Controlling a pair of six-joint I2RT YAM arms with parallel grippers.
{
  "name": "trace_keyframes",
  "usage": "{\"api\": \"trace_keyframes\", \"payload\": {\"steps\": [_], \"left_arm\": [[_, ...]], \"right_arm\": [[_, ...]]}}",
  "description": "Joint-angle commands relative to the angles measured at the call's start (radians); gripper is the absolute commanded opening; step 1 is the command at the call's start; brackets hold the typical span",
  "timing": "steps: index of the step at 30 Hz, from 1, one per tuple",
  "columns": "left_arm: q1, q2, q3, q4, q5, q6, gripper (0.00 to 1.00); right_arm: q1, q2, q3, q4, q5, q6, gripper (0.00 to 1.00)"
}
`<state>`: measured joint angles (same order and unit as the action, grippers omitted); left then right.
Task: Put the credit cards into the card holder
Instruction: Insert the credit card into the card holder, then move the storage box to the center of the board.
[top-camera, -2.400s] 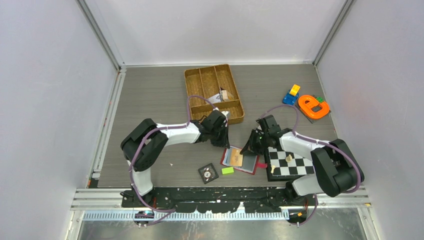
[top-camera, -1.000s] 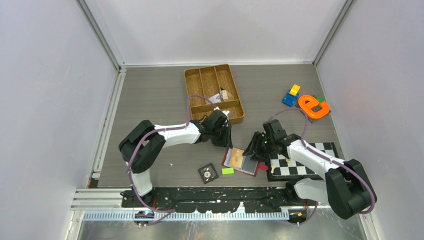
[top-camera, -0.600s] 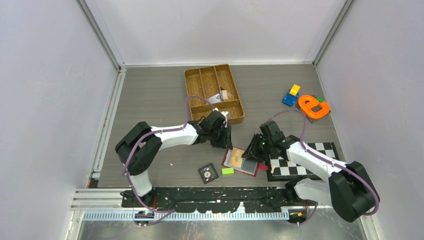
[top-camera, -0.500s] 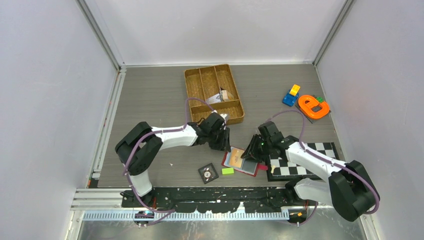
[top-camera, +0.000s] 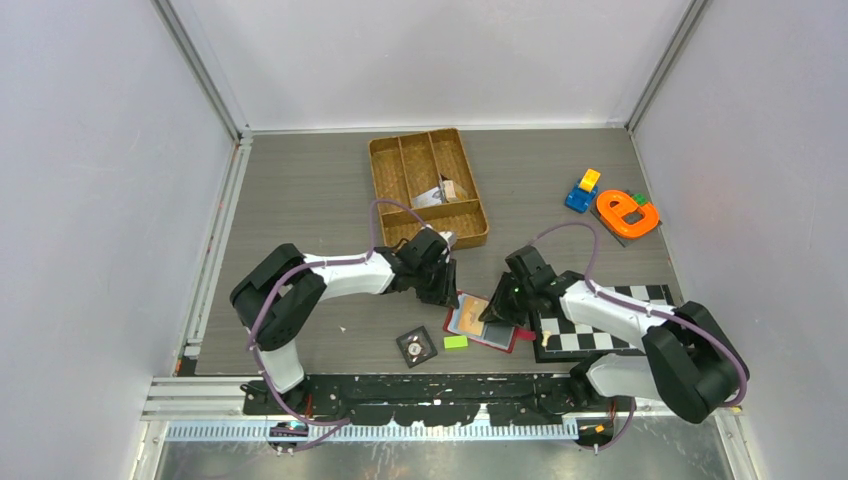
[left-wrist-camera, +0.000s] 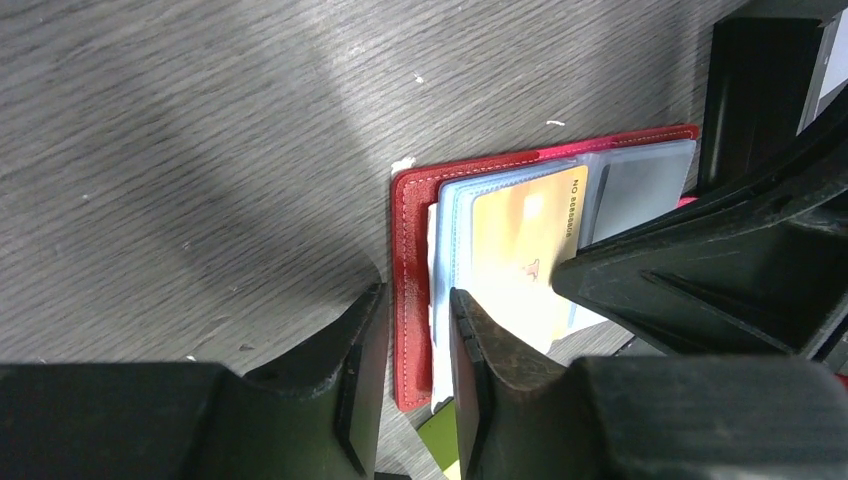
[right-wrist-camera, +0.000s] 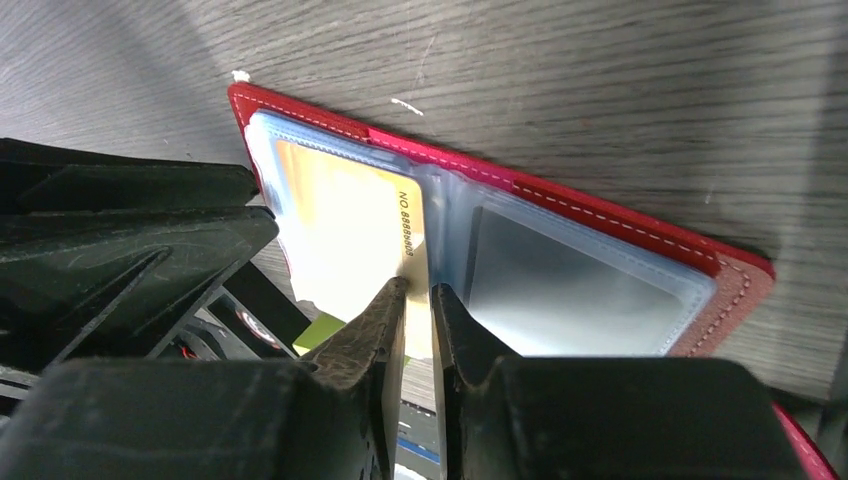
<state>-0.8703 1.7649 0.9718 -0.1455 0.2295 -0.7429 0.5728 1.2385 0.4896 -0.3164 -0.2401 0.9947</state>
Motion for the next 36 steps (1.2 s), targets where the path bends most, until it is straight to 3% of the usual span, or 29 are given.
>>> {"api": "trace_keyframes", "payload": {"steps": [1,12,25,36], "left_arm": [[-0.002,-0.03,-0.016,0.04,0.026,-0.015,0.29],[-0.002,-0.05,-0.043,0.065,0.052,-0.043,0.26],[-0.002,-0.069,-0.058,0.07,0.034,-0.062,0.25],[-0.003,-0.079,-0.064,0.1,0.054,-0.061,0.25]], "right_arm": [[0.019,0.024,0.011,0.072,0.016,0.027,0.19],[0.055,0.059,0.057,0.098,0.034,0.064,0.18],[0.065,-0.033,0.033,0.146,0.095,0.142,0.29],[0.067,0.045,0.021,0.252,0.046,0.152,0.3]]}}
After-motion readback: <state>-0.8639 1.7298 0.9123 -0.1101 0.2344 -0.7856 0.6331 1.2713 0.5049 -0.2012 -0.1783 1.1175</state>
